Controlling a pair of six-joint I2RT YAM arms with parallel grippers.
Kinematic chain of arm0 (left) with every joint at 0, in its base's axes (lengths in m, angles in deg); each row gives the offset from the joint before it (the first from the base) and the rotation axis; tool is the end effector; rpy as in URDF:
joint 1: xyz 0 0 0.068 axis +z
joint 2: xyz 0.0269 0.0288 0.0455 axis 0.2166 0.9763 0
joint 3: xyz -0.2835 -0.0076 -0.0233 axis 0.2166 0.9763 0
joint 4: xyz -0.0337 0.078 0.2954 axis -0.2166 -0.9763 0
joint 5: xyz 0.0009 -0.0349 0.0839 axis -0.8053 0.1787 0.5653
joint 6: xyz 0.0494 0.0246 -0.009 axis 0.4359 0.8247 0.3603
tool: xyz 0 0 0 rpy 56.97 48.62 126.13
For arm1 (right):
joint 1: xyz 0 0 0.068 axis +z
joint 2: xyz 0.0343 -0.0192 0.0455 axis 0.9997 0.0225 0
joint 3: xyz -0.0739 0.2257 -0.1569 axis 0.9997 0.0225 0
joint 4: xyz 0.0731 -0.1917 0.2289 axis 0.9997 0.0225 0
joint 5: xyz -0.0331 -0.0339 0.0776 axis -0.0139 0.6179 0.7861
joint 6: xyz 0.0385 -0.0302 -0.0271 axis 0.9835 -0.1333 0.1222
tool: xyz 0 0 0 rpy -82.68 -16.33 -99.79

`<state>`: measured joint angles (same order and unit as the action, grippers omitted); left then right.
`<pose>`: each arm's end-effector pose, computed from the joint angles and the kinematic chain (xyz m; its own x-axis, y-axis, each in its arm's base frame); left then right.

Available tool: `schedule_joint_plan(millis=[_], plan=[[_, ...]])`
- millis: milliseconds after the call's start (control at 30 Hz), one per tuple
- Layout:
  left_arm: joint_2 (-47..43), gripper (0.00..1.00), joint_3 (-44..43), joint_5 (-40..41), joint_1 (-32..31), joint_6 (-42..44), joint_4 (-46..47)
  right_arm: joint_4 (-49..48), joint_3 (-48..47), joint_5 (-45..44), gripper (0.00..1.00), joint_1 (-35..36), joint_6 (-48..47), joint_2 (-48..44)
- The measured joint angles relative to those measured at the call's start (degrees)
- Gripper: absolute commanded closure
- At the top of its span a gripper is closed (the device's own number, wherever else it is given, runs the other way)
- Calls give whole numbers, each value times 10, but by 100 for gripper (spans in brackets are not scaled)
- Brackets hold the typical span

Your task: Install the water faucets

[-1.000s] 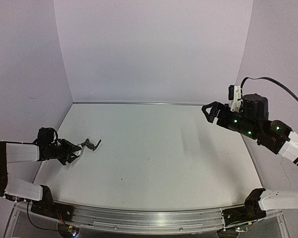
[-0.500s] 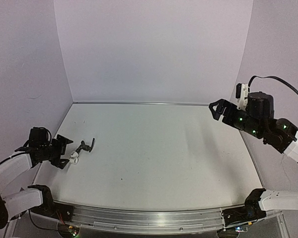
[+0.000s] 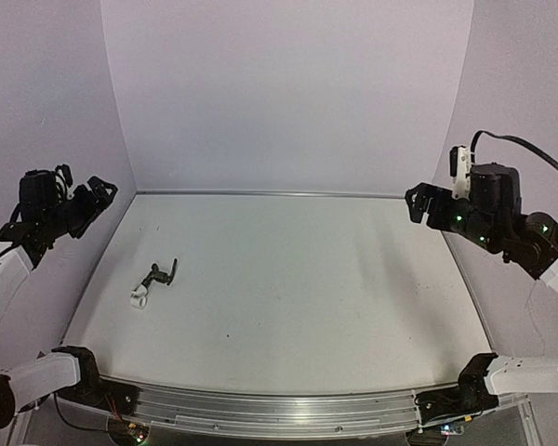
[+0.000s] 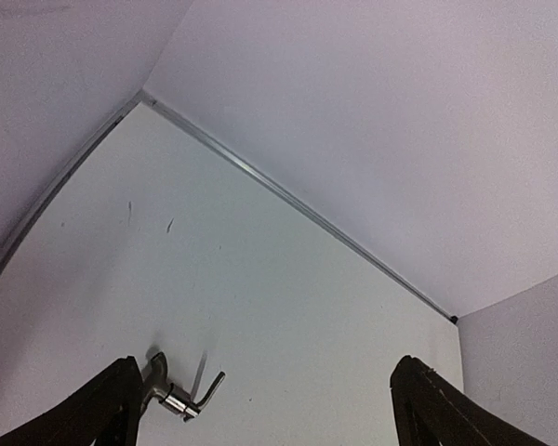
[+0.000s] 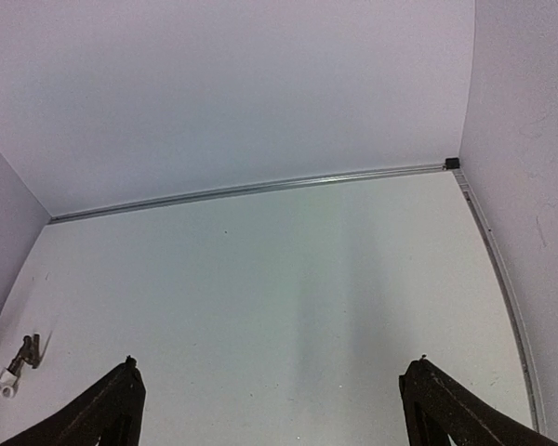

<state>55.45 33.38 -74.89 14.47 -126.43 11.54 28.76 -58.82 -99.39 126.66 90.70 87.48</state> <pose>0.2432 0.0012 0.3413 -0.3790 -0.6084 -0.6973 -0.1123 0.7782 -0.6179 0.1950 0.1346 0.4056 -0.3569 0.1632 -0.9198 -0.1915 0.9509 0.2430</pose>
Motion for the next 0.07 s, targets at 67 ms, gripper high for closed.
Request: schedule_joint_plan(millis=[67], plan=[[-1,3,-13,-5,0,40,10,4,0,-8,2,0,-7,4]])
